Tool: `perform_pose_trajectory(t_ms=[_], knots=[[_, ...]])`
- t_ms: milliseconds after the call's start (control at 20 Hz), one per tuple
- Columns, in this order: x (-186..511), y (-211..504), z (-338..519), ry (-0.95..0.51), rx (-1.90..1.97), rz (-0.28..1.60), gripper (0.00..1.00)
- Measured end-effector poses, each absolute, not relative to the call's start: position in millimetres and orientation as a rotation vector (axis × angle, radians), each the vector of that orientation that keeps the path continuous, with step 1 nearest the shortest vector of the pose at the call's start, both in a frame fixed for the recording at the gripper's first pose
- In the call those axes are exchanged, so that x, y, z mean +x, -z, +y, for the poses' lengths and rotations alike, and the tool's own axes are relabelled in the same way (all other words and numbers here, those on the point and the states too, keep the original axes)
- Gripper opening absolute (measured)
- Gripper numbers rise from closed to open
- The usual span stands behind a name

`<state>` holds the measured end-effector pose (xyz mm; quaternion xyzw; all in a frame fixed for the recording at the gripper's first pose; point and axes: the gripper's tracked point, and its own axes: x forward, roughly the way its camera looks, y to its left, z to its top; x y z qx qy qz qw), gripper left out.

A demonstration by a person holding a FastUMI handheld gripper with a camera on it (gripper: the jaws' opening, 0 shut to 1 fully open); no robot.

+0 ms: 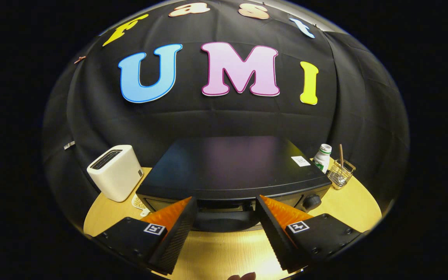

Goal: Open the toaster oven, put the food inside, and close the toaster oven door.

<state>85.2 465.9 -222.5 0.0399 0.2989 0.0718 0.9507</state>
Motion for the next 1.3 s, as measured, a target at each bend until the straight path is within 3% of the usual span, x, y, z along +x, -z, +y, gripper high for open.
perform_pose_trajectory(t_ms=[400,1300], knots=[[77.9,222.6,472.1,-0.188,0.048,0.612,0.98],[-60.2,299.6,457.0,-0.169,-0.01,0.798,0.99]])
